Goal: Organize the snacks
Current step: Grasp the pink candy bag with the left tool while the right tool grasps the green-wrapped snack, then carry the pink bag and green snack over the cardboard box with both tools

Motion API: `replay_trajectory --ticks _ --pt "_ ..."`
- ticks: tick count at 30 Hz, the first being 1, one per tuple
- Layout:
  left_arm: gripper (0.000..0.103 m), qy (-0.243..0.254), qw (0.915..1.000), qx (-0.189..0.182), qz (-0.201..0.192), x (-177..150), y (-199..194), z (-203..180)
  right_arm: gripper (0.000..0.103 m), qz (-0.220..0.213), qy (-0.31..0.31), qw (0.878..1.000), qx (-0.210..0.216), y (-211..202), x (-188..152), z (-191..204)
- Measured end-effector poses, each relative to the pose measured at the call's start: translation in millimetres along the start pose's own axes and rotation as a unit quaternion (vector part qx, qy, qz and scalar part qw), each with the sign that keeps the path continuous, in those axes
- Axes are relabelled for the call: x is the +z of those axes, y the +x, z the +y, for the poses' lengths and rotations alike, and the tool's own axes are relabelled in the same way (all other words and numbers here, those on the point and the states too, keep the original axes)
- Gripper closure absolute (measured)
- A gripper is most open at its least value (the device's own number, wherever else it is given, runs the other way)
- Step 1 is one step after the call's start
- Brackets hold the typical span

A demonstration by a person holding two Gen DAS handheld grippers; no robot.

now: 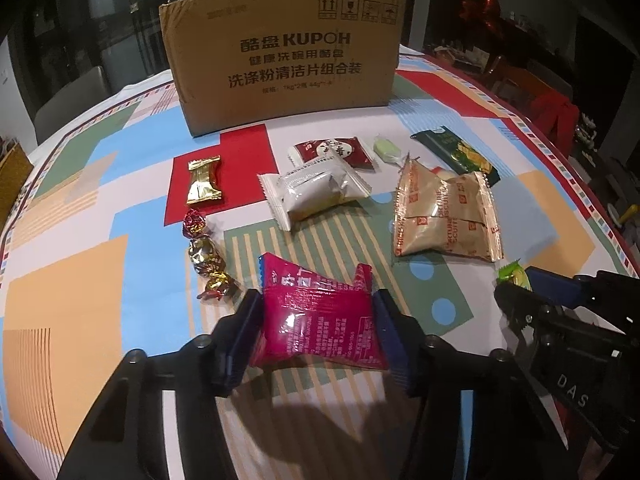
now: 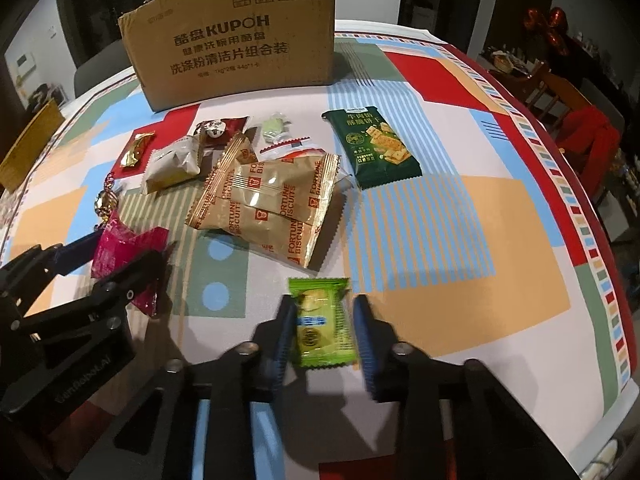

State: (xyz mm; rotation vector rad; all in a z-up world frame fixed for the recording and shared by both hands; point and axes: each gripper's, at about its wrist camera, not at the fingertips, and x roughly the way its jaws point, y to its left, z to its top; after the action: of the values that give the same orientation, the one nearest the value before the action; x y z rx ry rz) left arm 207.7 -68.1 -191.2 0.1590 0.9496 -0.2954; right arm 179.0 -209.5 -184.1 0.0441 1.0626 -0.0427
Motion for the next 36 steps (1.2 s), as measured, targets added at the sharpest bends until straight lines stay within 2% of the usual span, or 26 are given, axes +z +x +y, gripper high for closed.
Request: replay_trajectory --ticks 3,6,36 --pt "0.056 0.006 1.0 0.003 -0.004 -1.4 -1.7 -1.5 0.081 -0.001 0.003 1.0 0.004 -1.3 -1.0 -1.8" --pt "0.057 0.006 1.0 0.005 -0.005 -2.8 -3.7 -0.3 0.081 -0.008 0.006 1.0 0.004 -5.1 -1.1 -3.8" --pt "0.058 -0.022 0.9964 0.047 -0.066 12.5 -86.1 10.6 0.082 -0.109 -0.016 0.994 0.027 -79.9 20.3 5.1"
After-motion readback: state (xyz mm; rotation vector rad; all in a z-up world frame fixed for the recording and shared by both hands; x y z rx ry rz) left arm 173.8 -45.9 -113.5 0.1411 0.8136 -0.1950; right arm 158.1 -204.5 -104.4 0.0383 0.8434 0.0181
